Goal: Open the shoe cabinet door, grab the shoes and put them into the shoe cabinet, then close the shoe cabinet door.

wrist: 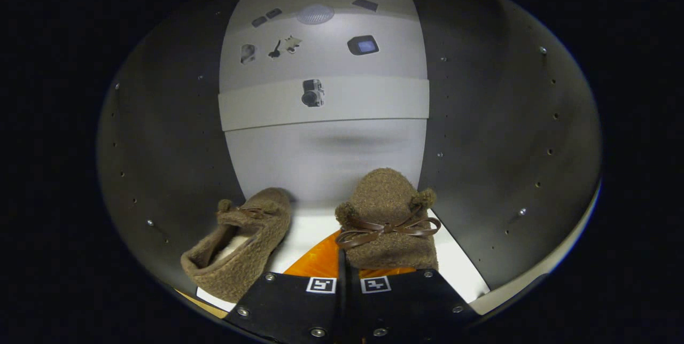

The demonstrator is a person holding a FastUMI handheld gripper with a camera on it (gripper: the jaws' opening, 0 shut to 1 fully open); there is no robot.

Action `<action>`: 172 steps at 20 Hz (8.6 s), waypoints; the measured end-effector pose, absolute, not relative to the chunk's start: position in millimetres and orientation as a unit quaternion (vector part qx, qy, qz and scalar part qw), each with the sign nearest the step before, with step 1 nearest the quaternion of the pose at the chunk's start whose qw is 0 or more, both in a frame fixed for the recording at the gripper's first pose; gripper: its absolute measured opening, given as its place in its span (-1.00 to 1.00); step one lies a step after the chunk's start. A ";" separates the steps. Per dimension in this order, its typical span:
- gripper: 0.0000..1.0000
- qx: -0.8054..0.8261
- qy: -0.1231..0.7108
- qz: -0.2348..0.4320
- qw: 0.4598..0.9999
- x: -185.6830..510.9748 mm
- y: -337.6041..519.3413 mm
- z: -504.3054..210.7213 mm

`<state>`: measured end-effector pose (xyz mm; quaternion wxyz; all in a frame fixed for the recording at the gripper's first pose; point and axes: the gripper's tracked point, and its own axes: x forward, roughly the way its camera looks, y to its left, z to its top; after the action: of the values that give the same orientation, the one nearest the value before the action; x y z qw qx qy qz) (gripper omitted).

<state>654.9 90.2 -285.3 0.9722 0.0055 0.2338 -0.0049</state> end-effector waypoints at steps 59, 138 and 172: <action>0.82 0.052 0.115 0.052 0.991 208.2 19.8 -91.7; 0.81 -0.013 0.173 0.045 0.984 399.5 199.9 -159.0; 0.82 -0.012 0.138 0.007 0.990 213.1 109.7 -109.4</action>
<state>213.1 109.7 -109.4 0.9904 -0.0118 0.1376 0.0072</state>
